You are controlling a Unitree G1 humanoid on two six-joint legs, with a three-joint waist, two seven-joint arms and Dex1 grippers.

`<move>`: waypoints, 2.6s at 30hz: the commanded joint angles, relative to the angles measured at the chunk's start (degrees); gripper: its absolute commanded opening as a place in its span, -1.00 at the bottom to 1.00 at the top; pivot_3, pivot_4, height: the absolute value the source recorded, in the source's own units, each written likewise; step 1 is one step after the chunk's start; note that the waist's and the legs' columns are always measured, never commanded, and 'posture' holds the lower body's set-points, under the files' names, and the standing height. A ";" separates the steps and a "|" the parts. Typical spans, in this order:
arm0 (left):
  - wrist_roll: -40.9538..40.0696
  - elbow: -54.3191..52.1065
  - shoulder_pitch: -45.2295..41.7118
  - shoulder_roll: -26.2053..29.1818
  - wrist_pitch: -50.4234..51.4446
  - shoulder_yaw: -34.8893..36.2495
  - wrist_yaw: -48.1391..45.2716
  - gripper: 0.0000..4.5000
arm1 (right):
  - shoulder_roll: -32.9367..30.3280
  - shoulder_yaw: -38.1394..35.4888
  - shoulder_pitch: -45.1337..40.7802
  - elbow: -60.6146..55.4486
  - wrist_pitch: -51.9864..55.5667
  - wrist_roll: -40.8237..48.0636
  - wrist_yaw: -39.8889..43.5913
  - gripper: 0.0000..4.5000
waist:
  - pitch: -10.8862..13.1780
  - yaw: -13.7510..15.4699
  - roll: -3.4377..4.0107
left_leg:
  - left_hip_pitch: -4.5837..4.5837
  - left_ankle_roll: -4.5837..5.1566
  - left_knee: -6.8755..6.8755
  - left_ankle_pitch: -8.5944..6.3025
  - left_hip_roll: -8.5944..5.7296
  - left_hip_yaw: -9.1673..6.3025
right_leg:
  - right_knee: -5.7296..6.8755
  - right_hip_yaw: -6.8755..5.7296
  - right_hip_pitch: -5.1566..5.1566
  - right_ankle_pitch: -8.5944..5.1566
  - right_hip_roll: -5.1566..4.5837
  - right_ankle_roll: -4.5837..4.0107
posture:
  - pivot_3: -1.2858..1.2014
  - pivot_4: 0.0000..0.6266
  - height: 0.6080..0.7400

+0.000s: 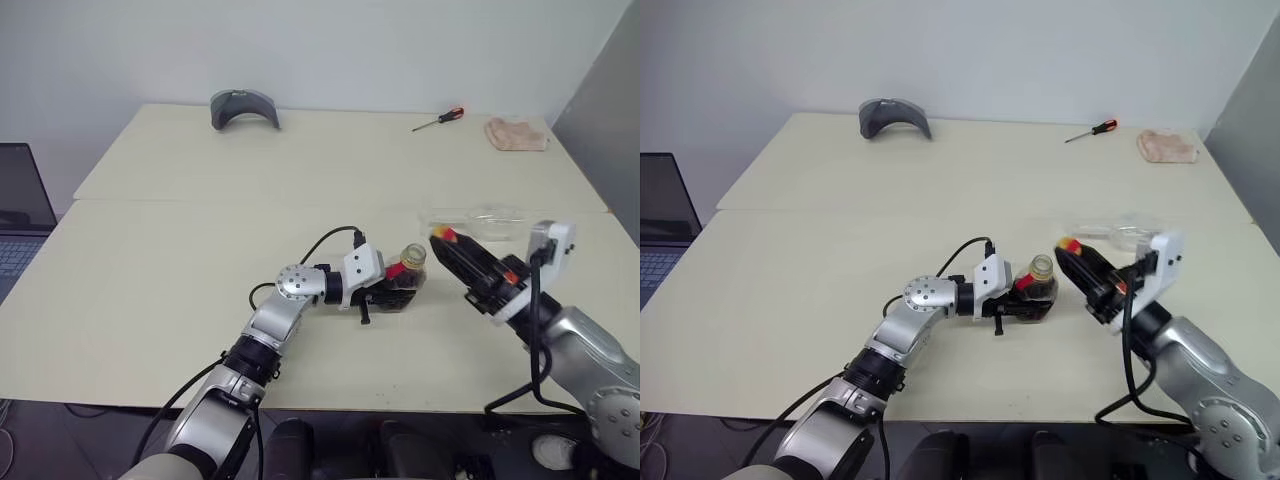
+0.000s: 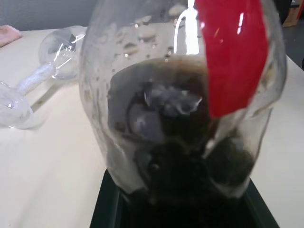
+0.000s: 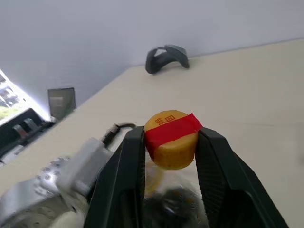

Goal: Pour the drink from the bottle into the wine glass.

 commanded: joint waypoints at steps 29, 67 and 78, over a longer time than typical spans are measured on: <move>-2.08 -5.49 0.14 0.45 1.43 2.19 0.77 -0.60 | 4.37 0.43 13.18 22.14 -15.03 -34.01 10.86 1.00 | -0.05 0.02 0.08 | 0.15 -0.01 -0.01 0.00 0.03 0.12 | 0.07 0.12 0.04 -0.01 0.04 0.00 | 0.03 -0.52 1.00; -2.33 44.66 -14.52 13.50 -15.68 32.52 36.76 0.00 | 4.03 28.59 -26.68 18.19 -10.48 -37.08 30.08 1.00 | 0.03 0.00 -0.17 | -0.13 -0.03 0.16 0.01 -0.11 -0.22 | 0.21 -0.59 -0.08 0.06 -0.47 0.02 | 0.03 -0.52 1.00; -5.71 27.68 -3.41 12.05 -12.04 33.71 34.69 0.98 | 0.40 23.78 -23.63 11.12 -5.55 -33.39 30.88 1.00 | 0.02 -0.01 -0.17 | -0.16 -0.04 0.16 0.02 -0.11 -0.35 | 0.20 -0.68 -0.06 0.06 -0.49 0.01 | 0.03 -0.52 1.00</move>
